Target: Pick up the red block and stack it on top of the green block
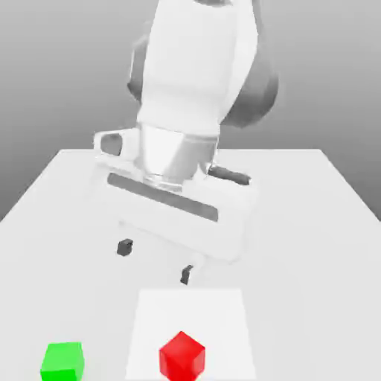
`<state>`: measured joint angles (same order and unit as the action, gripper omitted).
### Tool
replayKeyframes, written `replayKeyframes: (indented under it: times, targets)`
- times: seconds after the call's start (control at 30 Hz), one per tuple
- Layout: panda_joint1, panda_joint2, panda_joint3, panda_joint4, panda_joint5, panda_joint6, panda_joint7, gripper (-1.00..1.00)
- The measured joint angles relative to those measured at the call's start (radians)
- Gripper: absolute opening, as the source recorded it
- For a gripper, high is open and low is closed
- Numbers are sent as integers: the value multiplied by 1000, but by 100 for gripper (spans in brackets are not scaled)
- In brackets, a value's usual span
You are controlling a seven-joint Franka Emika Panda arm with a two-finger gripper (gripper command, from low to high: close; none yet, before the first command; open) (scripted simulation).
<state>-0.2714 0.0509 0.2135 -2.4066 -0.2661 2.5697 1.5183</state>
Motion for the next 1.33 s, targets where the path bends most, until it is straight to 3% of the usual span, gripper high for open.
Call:
replayKeyframes:
  times: [0.2,0.37,0.4,0.63,0.8,1.07,1.2,1.23,1.33]
  targets:
    - [-10,170,23,-33,116,94,47,0]
    - [27,333,-27,-12,63,222,103,0]
    - [36,354,-37,-9,54,239,111,-100]
    - [35,352,-36,-9,55,240,110,-100]
    - [-2,206,15,-34,135,120,55,-100]
    - [-110,173,-149,64,237,-3,364,-100]
    - [-129,282,-193,96,253,76,440,-100]
    - [-129,309,-195,98,253,101,444,100]
    - [-129,309,-195,98,253,101,444,100]
